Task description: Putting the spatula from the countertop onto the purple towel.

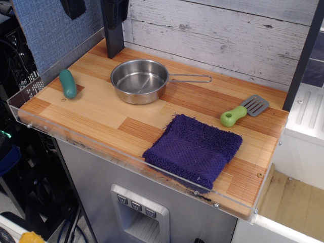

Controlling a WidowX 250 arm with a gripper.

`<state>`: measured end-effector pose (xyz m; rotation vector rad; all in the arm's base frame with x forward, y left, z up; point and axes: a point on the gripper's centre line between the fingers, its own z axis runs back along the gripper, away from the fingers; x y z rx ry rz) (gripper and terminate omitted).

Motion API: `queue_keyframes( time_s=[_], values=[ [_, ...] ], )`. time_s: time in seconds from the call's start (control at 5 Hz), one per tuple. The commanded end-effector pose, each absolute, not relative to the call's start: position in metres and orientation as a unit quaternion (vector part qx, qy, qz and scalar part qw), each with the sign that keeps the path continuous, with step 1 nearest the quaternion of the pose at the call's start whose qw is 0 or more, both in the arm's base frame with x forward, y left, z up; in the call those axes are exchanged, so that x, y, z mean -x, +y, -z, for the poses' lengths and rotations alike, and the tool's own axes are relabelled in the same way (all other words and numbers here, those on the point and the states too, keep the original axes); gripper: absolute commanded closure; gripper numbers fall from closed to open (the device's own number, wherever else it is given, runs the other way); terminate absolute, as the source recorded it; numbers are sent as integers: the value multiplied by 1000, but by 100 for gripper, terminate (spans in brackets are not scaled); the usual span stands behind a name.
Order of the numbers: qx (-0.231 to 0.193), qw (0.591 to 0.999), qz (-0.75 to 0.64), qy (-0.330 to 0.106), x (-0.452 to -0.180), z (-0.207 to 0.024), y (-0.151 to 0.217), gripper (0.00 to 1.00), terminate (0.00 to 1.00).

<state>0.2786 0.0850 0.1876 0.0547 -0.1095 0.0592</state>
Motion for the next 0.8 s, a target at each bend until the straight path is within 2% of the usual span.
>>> queue_keyframes(
  time_s=[0.0,0.2,0.4,0.6],
  values=[
    [-27,998,-30,-55,-279,-188,85,0,0],
    [-24,998,-17,-57,-295,-175,55,0,0],
    [-24,996,-27,-80,-307,-161,22,0,0],
    [-15,997,3,-78,-321,-147,-8,0,0]
  ],
)
